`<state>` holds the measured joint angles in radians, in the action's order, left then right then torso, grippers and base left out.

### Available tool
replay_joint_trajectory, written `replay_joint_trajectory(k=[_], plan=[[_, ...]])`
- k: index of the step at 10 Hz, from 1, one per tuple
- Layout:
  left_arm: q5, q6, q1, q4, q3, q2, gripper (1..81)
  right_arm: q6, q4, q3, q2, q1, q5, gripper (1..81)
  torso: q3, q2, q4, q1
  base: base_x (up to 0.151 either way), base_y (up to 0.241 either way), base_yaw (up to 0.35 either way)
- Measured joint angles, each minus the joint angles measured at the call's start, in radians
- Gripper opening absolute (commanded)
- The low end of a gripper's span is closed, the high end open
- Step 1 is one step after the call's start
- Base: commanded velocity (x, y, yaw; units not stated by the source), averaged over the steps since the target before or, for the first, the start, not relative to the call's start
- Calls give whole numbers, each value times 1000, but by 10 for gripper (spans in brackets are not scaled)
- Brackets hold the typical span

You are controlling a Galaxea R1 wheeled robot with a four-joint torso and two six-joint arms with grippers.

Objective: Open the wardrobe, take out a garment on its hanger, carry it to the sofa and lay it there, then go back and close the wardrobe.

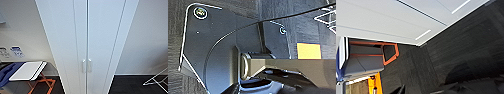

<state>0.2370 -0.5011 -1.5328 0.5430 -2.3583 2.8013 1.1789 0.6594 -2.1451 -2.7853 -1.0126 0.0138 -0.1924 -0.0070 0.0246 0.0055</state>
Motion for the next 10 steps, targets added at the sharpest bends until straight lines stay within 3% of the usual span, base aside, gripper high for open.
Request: replay_joint_trajectory(k=[2,5,8,10], plan=[[-1,-3,8,-32,-92,51,811,0,86,-114,-32,-155,-15,811,0,0,0,0,0,0,0],[-13,-20,12,-99,-115,91,811,0,244,-336,-85,-314,-10,811,1,0,0,-1,0,0,0],[-80,-19,21,-102,-213,128,811,0,399,-399,-178,-484,14,811,2,-1,0,-1,0,0,0],[-95,-19,23,-102,-317,203,811,0,462,-420,-197,-523,27,811,3,-1,0,-2,0,0,0]])
